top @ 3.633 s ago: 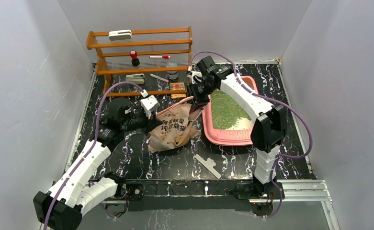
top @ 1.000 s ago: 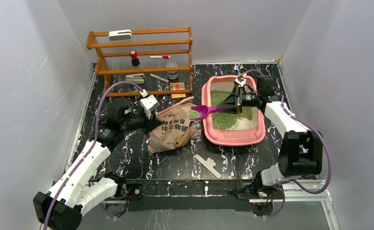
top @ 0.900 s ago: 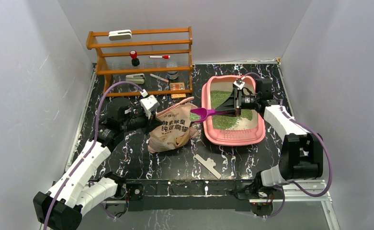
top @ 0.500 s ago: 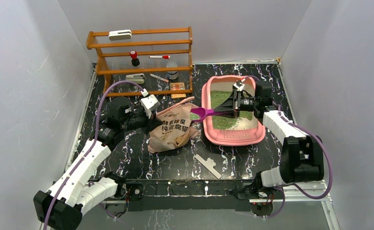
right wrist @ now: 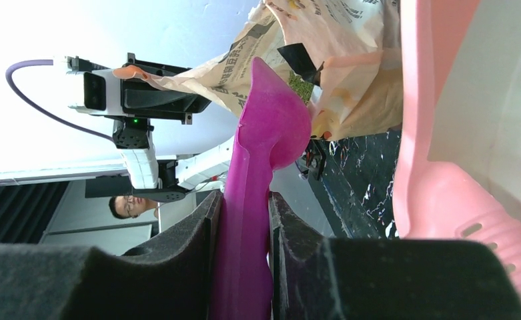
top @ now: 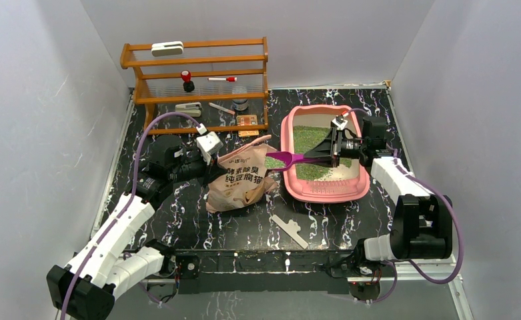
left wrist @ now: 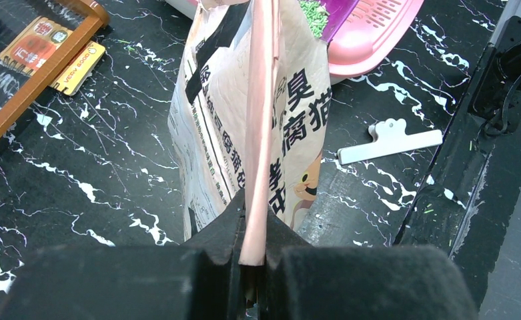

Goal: Fill the litter box with clean litter
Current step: 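Scoop the cat litter from the cat litter bag, then pour the cat litter into the litter box.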

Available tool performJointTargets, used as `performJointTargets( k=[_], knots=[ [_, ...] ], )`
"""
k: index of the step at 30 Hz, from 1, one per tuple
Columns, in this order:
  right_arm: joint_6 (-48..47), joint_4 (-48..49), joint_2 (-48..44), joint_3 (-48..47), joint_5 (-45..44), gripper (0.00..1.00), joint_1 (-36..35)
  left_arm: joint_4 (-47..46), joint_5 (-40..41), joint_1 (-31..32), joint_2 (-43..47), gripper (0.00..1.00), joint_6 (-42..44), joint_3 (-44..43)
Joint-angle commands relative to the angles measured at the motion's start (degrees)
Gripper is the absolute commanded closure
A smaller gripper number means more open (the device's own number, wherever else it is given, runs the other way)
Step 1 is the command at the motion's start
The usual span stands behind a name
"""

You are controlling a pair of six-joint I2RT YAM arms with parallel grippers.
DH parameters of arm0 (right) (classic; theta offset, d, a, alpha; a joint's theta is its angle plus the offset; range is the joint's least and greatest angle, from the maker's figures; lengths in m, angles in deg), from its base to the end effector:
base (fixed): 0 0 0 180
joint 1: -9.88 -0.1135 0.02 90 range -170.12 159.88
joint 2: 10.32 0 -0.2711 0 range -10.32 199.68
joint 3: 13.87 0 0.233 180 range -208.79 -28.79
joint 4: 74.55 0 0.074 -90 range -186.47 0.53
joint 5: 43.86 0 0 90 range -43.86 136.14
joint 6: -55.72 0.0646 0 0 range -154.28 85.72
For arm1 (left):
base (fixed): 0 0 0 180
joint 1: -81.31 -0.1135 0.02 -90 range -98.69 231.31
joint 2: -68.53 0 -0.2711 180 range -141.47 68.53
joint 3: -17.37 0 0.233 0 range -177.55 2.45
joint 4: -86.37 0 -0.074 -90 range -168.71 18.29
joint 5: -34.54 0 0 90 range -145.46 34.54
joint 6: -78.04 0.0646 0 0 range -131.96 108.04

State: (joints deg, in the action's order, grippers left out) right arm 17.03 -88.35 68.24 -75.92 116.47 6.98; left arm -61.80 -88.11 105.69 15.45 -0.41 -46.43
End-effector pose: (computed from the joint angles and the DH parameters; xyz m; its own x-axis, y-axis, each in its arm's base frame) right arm 0.2689 0.0745 0.2647 -0.9621 0.2143 -0.1687 -0.1247 0.2044 0.9709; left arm 0.1731 -0.1167 0.3273 -0.1600 0.2576 -0.9529 0.8553 0.5181 -0.0036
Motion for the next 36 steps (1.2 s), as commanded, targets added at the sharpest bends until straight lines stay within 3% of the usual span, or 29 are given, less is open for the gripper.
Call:
performJointTargets(
  k=[1, 14, 36],
  knots=[
    [-4.39, -4.11, -0.79, -2.80, 3.10, 1.00, 1.53, -5.61, -3.57, 0.23, 1.41, 1.00, 0.24, -4.29],
    [-12.05, -12.68, 0.17, -5.63, 5.40, 1.00, 6.04, -5.47, -3.05, 0.29, 1.21, 1.00, 0.23, -4.30],
    [-7.18, -8.36, -2.51, -5.21, 7.47, 1.00, 8.70, -6.97, -3.45, 0.26, 1.35, 1.00, -0.65, -3.06]
  ],
)
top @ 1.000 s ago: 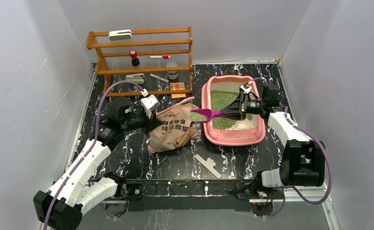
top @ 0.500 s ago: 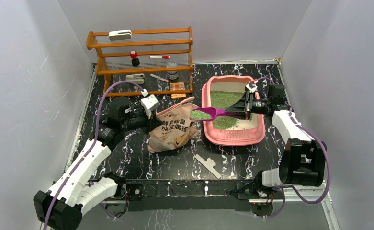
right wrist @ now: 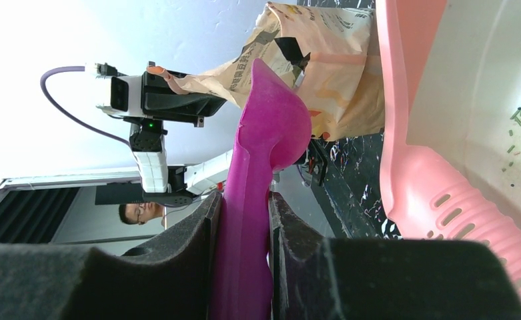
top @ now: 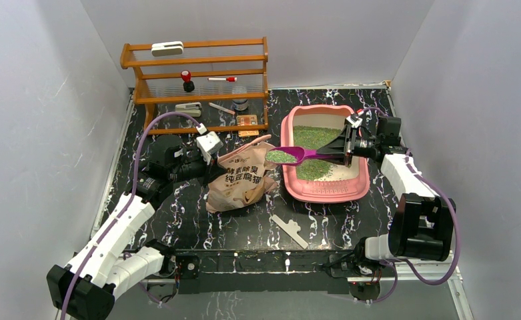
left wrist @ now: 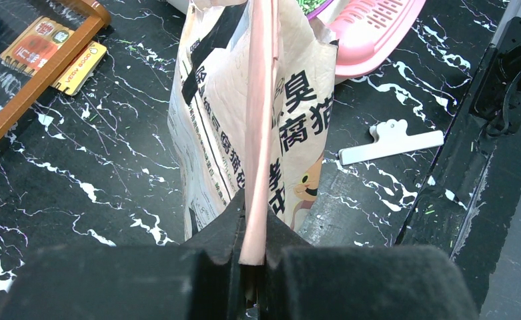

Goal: Fill the litter box with clean litter
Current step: Pour the cat litter into the litter box.

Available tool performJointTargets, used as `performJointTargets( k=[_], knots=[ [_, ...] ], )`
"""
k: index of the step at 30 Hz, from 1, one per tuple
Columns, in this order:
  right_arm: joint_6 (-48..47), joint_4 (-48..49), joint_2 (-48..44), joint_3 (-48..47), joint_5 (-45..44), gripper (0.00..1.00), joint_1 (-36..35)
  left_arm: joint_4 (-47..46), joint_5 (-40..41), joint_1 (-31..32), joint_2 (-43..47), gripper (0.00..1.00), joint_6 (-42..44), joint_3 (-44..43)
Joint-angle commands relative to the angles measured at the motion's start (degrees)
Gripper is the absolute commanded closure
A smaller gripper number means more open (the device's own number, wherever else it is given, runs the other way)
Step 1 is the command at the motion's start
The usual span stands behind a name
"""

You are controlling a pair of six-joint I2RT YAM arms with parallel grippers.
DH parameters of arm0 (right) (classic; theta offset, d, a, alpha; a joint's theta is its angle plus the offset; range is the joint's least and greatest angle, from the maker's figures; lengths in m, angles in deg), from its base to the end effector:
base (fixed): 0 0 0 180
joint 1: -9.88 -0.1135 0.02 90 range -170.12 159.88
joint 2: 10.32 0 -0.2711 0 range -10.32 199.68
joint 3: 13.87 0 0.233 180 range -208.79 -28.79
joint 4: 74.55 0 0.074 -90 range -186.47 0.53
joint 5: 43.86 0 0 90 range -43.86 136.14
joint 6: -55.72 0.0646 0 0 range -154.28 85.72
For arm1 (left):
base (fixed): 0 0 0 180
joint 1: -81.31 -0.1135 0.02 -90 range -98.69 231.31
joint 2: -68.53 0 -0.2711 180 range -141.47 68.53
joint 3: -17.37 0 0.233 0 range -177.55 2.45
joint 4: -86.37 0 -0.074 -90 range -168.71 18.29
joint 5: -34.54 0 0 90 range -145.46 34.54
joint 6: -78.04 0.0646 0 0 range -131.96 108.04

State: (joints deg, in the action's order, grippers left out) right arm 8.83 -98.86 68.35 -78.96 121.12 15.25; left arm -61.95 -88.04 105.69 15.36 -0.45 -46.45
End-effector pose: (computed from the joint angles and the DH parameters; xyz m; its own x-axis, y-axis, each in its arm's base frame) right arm 0.2695 0.0373 0.2689 -0.9484 0.2670 -0.1708 -0.1184 0.2012 0.9724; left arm 0.1736 -0.1169 0.3275 -0.1595 0.2569 -0.9532 0.8546 0.5192 -0.0031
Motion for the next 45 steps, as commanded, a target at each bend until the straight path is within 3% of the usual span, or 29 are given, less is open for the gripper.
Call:
performJointTargets(
  k=[1, 11, 25, 31, 37, 45],
  knots=[
    [1.31, 2.36, -2.72, -2.06, 2.85, 1.00, 0.48, -6.83, -3.54, 0.23, 1.48, 1.00, -0.67, -3.04],
    [3.70, 4.24, -4.62, -0.53, 2.96, 1.00, 2.42, -7.11, -3.35, 0.25, 1.83, 1.00, -0.81, -3.13],
    [10.59, 12.16, -7.02, 1.70, 2.69, 1.00, 11.11, -7.63, -4.34, 0.24, 1.14, 1.00, -1.24, -3.56],
    [18.84, 22.56, -6.90, 4.35, 1.68, 1.00, 15.45, -7.75, -4.69, 0.23, 0.87, 1.00, -1.16, -3.70],
    [20.37, 25.04, -6.09, 5.54, 0.02, 1.00, 18.33, -7.67, -4.57, 0.23, 1.17, 1.00, -0.96, -3.41],
    [28.44, 36.41, -4.99, 9.10, -2.65, 1.00, 21.48, -7.48, -4.51, 0.24, 1.25, 1.00, -0.55, -3.38]
  ],
)
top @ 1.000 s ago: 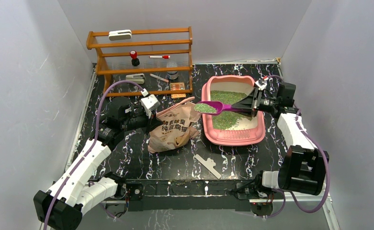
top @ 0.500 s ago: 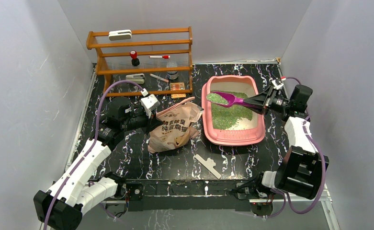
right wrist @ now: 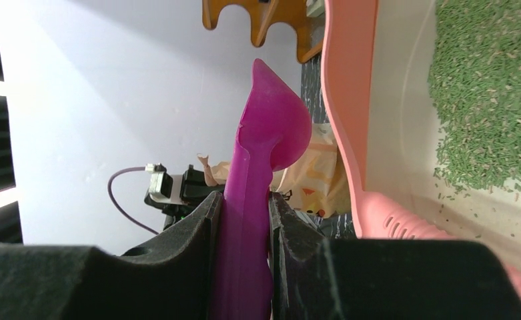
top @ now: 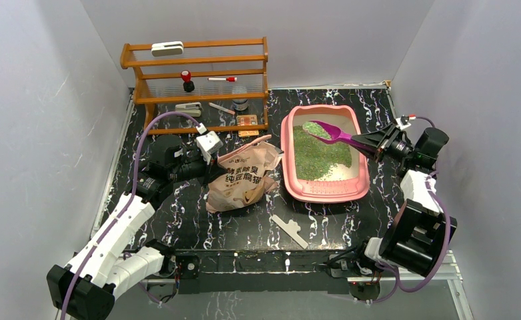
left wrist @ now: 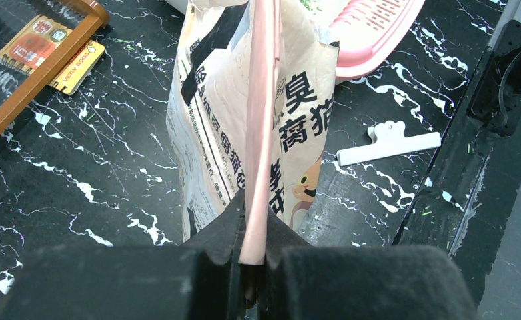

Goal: Fill the litter box with clean litter
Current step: Pour the cat litter into the litter box.

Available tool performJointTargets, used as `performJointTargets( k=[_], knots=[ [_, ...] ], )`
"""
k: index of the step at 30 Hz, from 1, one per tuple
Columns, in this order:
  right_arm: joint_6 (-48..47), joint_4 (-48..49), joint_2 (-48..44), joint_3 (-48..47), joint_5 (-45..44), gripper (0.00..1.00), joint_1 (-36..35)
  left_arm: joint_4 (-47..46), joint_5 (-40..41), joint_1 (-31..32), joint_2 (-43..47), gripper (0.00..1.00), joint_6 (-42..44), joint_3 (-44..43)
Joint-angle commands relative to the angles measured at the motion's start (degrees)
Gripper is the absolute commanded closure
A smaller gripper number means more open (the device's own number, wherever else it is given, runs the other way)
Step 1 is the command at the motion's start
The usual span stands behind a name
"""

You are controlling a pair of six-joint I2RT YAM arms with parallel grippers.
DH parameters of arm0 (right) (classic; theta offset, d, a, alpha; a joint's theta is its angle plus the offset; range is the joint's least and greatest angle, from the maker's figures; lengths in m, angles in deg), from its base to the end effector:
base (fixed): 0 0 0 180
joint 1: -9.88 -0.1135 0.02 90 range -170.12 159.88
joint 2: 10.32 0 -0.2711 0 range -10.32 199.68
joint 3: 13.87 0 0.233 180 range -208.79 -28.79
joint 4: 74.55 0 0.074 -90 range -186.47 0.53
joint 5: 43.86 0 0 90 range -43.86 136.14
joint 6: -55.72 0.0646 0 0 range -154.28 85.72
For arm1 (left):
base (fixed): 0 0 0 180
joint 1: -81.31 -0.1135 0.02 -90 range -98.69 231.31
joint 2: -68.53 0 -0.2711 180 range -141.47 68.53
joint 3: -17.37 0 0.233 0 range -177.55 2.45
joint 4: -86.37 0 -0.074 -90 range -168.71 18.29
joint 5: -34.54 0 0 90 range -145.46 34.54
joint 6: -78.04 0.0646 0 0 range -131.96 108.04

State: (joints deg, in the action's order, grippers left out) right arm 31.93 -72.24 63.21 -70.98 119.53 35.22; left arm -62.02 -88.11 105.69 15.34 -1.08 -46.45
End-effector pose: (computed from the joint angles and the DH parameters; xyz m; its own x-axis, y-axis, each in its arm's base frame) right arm 0.2581 -0.0538 0.2851 -0.7455 0.6424 -0.1775 -0.0879 0.1692 0.9817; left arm 0.1737 -0.1170 0.3276 -0.1680 0.2506 -0.9534 0.8534 0.5210 -0.0135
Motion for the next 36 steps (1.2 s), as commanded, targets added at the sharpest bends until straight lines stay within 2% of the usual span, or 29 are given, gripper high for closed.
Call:
performJointTargets(
  k=[1, 10, 25, 32, 36],
  knots=[
    [5.87, 10.77, 0.38, 1.50, -1.69, 1.00, 1.73, -7.36, -4.48, 0.23, 1.25, 1.00, 0.18, -3.39],
    [6.98, 13.81, 0.74, 4.13, -8.81, 1.00, 3.43, -6.76, -4.24, 0.32, 1.59, 1.00, 0.55, -3.21],
    [-21.15, -21.78, -1.08, -6.43, -17.73, 1.00, 3.40, -6.15, -3.76, 0.28, 2.21, 1.00, 0.81, -2.78],
    [-27.94, -30.11, -1.28, -11.35, -20.43, 1.00, 2.07, -6.95, -4.35, 0.27, 1.86, 1.00, 0.52, -3.12],
    [-27.98, -30.21, -0.85, -12.72, -22.20, 1.00, -0.34, -7.31, -4.20, 0.24, 1.99, 1.00, 0.33, -3.13]
  ],
)
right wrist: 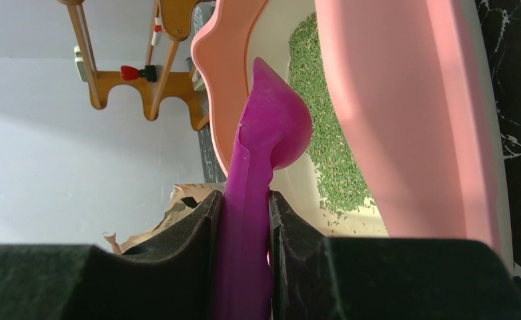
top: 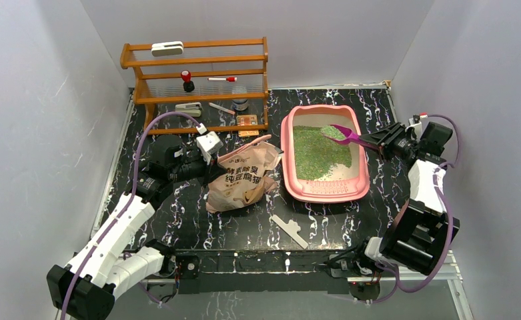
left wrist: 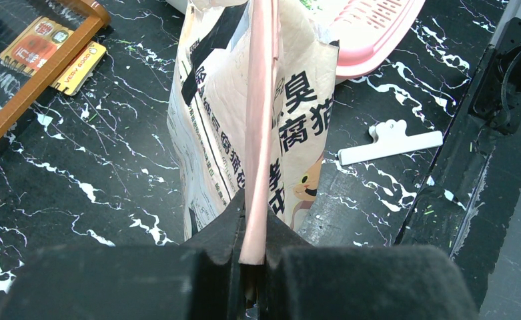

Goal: Fill the litter box with clean litter
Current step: Pour the cat litter into the litter box.

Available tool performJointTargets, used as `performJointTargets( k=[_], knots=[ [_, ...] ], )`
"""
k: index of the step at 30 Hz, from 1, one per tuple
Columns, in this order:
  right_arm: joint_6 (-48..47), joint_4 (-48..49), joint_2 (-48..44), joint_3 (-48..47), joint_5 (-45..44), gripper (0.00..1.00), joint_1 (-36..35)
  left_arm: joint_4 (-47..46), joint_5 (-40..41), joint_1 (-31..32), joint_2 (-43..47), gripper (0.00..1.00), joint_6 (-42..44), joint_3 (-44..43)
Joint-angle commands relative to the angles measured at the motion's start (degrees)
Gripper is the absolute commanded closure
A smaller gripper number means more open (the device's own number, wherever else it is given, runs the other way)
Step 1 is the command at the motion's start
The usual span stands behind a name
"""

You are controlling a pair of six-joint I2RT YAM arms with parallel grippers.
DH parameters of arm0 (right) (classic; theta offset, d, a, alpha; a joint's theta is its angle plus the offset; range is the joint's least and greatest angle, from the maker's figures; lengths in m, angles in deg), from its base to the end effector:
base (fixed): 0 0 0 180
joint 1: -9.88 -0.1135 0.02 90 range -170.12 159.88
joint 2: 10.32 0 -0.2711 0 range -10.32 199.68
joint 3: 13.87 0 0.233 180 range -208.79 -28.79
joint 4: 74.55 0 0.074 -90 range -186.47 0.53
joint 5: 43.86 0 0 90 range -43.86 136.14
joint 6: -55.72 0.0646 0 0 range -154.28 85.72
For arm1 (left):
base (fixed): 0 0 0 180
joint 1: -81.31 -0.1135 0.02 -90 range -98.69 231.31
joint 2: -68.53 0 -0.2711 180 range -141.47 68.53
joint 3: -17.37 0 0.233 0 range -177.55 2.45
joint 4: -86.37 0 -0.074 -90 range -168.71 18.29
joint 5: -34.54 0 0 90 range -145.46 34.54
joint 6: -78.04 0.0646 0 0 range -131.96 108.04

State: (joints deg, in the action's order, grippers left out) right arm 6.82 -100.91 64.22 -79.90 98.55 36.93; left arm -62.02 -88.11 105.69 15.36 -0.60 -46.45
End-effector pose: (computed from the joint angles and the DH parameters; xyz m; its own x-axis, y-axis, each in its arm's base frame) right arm 0.2648 -0.0777 0.2755 -0.5820 0.7474 -0.3205 0.1074 0.4613 0.8807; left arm 0.1736 -0.1169 0.3276 -0.1606 0.2549 -0.9535 0.8548 0.5189 -0.0053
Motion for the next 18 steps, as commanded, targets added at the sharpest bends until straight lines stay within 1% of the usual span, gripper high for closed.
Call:
performJointTargets(
  k=[1, 8, 11, 14, 18],
  knots=[
    [-2.45, -1.13, -1.52, -3.85, -1.59, 1.00, -2.67, -7.11, -4.13, 0.23, 2.01, 1.00, -0.08, -3.13],
    [0.42, 3.63, 1.31, -5.23, -5.82, 1.00, -10.01, -6.20, -3.54, 0.27, 3.21, 1.00, -0.19, -2.36],
    [0.27, 3.13, 2.38, -6.23, -6.24, 1.00, -11.98, -5.81, -3.19, 0.24, 3.50, 1.00, -0.16, -2.50],
    [-0.78, 0.94, 0.69, -4.91, -6.31, 1.00, -12.27, -5.81, -3.30, 0.30, 3.44, 1.00, -0.11, -2.42],
    [-1.93, -2.52, -4.49, -0.93, -6.11, 1.00, -12.26, -5.79, -3.54, 0.31, 3.25, 1.00, -0.04, -2.34]
  ],
)
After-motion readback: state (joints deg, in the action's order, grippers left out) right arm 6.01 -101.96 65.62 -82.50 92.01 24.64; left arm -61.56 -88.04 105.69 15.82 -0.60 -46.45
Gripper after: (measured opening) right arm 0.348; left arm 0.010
